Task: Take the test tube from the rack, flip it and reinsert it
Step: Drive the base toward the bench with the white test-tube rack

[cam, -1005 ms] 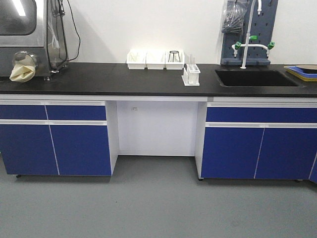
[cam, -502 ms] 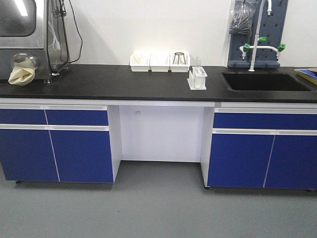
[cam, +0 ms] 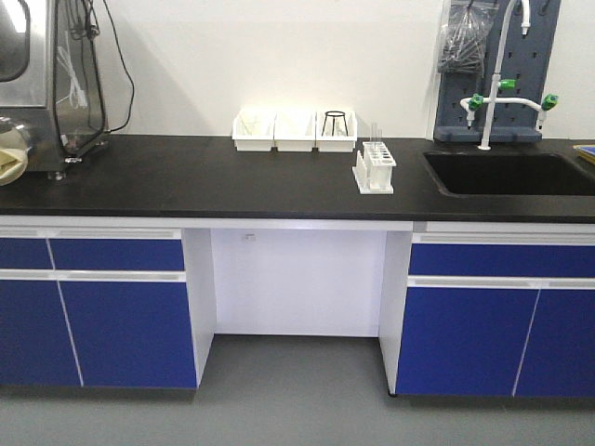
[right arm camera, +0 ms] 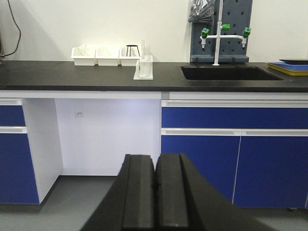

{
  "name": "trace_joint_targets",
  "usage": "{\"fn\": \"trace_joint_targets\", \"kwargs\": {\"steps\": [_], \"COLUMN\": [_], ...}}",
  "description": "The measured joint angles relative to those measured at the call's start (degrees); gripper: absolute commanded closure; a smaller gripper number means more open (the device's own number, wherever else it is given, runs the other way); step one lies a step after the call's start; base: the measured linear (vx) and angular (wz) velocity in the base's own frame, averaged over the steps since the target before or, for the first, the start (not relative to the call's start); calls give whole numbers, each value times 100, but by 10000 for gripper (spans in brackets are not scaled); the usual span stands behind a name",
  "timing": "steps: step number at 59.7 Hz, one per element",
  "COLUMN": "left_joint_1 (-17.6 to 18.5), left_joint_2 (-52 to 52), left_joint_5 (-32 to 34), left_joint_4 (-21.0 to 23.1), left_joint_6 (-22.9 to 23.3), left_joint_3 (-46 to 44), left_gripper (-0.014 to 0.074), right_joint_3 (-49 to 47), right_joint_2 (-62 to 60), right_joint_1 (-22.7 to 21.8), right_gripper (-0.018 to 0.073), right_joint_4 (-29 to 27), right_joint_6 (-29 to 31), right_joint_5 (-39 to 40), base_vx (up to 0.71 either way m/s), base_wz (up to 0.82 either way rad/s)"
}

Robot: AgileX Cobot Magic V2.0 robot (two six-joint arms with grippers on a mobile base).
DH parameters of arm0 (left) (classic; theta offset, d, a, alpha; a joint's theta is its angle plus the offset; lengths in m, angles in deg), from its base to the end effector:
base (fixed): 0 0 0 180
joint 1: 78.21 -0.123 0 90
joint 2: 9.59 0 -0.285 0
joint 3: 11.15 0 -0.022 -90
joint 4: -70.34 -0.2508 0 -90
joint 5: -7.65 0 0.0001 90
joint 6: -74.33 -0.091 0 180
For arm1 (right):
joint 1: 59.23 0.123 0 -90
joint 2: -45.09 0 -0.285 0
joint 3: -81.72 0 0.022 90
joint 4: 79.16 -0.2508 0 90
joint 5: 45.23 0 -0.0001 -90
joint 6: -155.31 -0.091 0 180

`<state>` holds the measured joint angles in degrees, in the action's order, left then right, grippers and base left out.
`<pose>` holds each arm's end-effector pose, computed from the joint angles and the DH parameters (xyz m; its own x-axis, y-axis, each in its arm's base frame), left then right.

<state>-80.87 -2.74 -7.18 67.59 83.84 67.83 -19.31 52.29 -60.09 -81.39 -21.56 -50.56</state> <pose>0.0549 0.0037 0.1803 -0.1762 -0.1276 -0.9760 -0.0801 0.9901 -0.1150 0.0570 -0.0005 0.1949 -0.0263 -0.0155 -0.9995 0.0110 0.9998 -0.0158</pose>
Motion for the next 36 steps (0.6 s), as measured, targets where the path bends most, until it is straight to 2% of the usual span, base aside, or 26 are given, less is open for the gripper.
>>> {"fn": "trace_joint_targets", "kwargs": {"steps": [36], "left_joint_1": [0], "left_joint_2": [0], "left_joint_5": [0], "left_joint_4": [0], "left_joint_6": [0], "left_joint_3": [0], "left_gripper": [603], "right_joint_3": [0], "right_joint_2": [0], "right_joint_1": [0], "right_gripper": [571], "right_joint_4": [0], "right_joint_6": [0], "right_joint_5": [0], "base_vx": [54], "base_wz": [-5]}}
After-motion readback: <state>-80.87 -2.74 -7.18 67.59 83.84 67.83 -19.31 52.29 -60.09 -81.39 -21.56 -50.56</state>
